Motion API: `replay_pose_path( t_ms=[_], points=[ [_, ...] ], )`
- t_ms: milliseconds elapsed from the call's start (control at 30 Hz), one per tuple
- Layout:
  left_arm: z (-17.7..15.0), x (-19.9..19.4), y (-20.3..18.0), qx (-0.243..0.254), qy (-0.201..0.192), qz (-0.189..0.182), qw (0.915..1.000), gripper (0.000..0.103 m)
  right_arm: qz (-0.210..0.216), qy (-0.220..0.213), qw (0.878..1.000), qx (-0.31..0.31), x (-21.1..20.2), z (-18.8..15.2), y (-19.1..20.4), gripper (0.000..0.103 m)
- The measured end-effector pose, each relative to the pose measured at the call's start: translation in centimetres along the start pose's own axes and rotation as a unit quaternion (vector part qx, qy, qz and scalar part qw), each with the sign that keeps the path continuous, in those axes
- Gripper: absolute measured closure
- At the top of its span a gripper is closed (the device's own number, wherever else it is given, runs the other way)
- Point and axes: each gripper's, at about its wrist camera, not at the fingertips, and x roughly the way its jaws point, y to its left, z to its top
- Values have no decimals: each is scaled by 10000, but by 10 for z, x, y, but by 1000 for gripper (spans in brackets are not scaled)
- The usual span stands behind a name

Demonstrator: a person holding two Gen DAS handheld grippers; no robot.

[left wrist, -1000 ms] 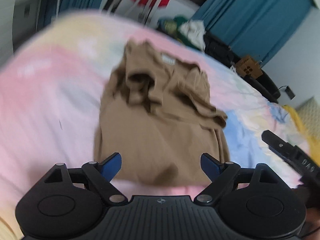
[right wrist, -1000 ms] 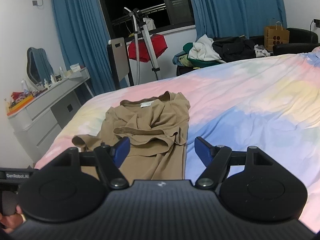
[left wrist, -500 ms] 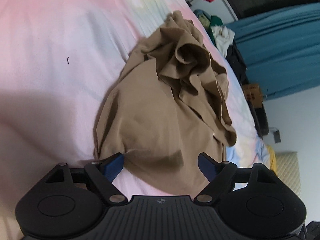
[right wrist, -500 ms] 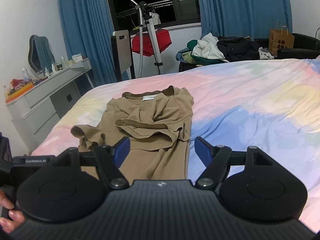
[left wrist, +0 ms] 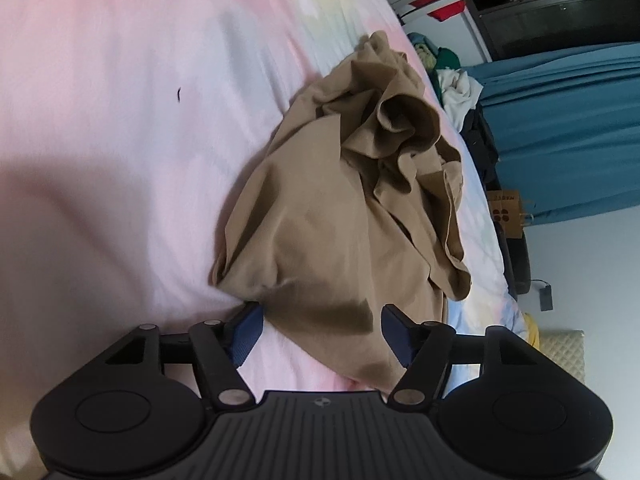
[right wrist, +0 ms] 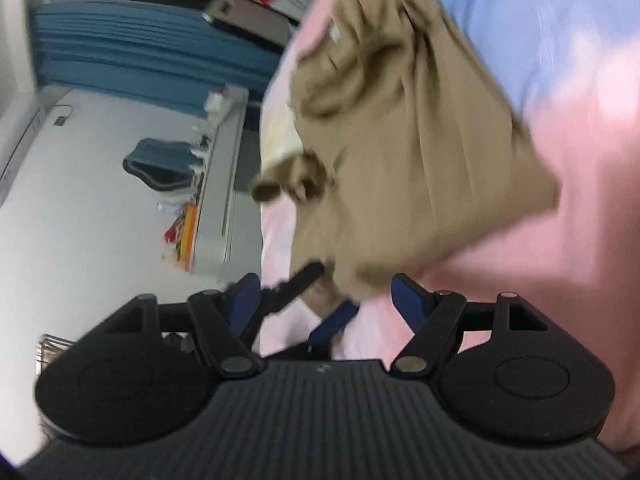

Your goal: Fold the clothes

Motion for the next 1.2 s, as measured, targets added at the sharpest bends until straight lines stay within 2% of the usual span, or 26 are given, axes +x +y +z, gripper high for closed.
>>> replay_pose_path(
  t_ms=[67, 167, 267, 367, 433, 500, 567, 667, 767, 867, 1000, 1067, 1133, 1200],
  points=[
    [0, 0, 4, -152, 63, -81, 9998, 28, -159, 76, 9997, 172, 6, -1, -6, 28],
    [-2, 3, 4, -312, 216, -275, 9989, 18, -392, -222, 9966, 688, 3, 3, -26, 28],
    [-1, 11, 3, -299, 259, -303, 9988, 16, -386, -654, 9914, 1068, -6, 10, -40, 30],
    [2, 22, -4, 18, 354, -457, 9983, 13, -387, -896, 9906, 963, -8, 12, -38, 33],
    [2, 27, -8, 149, 339, -490, 9981, 7, -455, -954, 9910, 825, -6, 12, -34, 42],
    [2, 30, -10, 190, 292, -533, 9980, 6, -526, -964, 9910, 769, -4, 14, -34, 66],
    [2, 31, -10, 158, 229, -594, 9978, 6, -567, -974, 9910, 722, -3, 15, -35, 77],
    [5, 33, -7, -55, 201, -691, 9974, 6, -351, -1012, 9927, 552, -7, 17, -29, 84],
    [12, 33, -5, -258, 128, -816, 9963, 8, -36, -1083, 9934, 386, -12, 19, -21, 88],
    [16, 31, -1, -504, -10, -943, 9943, 15, 160, -1148, 9930, 240, -20, 22, -16, 89],
    [18, 28, 7, -785, -188, -916, 9925, 34, 155, -1156, 9929, 245, -23, 25, -15, 90],
    [17, 24, 9, -839, -309, -830, 9925, 39, 152, -1169, 9927, 242, -25, 25, -15, 90],
    [17, 14, 10, -812, -536, -686, 9929, 43, 192, -1216, 9922, 210, -30, 24, -15, 90],
    [17, 4, 11, -887, -876, -689, 9898, 44, 246, -1301, 9911, 159, -33, 24, -12, 90]
  ],
)
